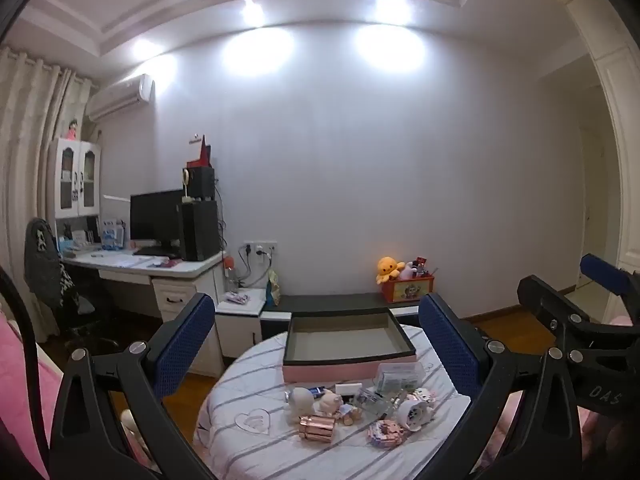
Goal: Organize rigid objects
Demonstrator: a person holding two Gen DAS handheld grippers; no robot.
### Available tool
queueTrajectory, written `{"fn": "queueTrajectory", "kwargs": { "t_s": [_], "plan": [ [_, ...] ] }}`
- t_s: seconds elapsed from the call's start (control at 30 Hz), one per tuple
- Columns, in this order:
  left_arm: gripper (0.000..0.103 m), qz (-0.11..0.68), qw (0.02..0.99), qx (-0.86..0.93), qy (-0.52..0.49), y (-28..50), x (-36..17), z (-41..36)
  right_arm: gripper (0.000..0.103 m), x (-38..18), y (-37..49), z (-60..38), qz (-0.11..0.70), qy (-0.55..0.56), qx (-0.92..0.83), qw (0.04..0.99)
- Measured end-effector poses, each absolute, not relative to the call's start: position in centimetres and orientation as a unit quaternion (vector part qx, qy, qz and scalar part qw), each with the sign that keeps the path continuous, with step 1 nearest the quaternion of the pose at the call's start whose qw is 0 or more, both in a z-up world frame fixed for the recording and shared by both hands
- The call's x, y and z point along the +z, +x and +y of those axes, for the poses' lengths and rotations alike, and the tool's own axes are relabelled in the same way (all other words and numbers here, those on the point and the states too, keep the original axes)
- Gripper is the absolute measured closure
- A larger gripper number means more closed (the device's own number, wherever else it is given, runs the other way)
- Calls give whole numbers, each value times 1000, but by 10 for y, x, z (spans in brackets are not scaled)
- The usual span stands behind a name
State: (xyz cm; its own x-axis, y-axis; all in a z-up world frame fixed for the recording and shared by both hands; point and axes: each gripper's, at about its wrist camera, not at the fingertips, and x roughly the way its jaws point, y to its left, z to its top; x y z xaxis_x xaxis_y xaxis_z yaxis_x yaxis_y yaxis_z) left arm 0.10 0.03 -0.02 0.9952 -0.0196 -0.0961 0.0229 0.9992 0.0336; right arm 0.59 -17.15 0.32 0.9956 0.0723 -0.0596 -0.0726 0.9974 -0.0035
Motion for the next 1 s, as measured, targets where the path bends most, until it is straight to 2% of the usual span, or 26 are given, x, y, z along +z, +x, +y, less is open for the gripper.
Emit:
{"fn": "queueTrajectory", "kwargs": {
  "t_s": [1.0],
  "plan": [
    [0,42,999,7,17,2,-2,3,0,2,8,-167,35,-2,39,999]
  ]
}}
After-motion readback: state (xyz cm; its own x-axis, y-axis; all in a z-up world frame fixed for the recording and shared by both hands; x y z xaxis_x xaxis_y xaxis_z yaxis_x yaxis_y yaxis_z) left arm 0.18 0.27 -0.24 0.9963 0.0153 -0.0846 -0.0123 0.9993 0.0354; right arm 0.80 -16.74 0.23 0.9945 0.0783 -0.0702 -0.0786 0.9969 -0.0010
